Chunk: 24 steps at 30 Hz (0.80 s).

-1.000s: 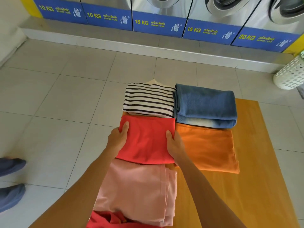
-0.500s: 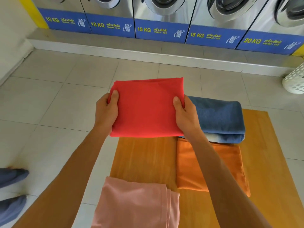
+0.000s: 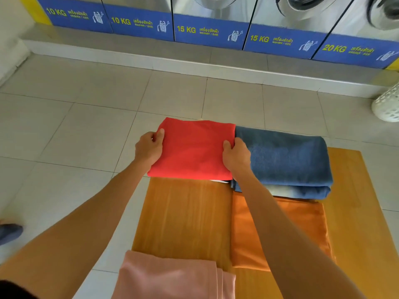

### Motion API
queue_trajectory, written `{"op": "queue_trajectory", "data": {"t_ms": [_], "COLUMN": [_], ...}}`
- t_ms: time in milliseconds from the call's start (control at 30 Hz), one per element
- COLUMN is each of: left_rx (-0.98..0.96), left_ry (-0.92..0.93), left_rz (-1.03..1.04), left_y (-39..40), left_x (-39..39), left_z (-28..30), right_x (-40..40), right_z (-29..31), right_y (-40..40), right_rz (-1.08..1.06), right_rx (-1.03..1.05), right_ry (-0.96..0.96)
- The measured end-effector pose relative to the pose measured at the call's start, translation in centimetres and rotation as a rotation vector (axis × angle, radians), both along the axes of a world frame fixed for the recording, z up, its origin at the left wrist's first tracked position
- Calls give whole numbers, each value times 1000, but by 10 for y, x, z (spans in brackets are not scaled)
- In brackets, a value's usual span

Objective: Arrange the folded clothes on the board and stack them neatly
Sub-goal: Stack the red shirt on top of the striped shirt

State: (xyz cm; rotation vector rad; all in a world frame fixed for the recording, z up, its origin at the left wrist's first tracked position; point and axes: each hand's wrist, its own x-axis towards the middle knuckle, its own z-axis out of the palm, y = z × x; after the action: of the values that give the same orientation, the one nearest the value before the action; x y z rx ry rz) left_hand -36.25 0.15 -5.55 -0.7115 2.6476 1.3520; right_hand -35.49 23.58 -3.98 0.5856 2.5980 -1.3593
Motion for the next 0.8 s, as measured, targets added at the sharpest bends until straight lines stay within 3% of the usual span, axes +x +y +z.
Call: {"op": "queue_trajectory", "data": {"t_ms": [267,400,567,700,800], "left_rx": [-13,-38,-92,-321,-499], "left_ry": [206,113,80,336,566], "left_rz": [97,123,140,95,-138], "left_y": [13,14,7,19,46], "left_x": [-22,-19,-12,-10,-6], "left_z": [17,-1,-14,3,13], "right_x": [-9,-13,-11,2,1], "right_z": [8,10,19,14,2], "right_y": [3,4,2,-24,-38], "right_rz": [-82,24,46,212,321], "right_rx": [33,123,240,618,739], "right_ry": [108,-48,-39,52,161]}}
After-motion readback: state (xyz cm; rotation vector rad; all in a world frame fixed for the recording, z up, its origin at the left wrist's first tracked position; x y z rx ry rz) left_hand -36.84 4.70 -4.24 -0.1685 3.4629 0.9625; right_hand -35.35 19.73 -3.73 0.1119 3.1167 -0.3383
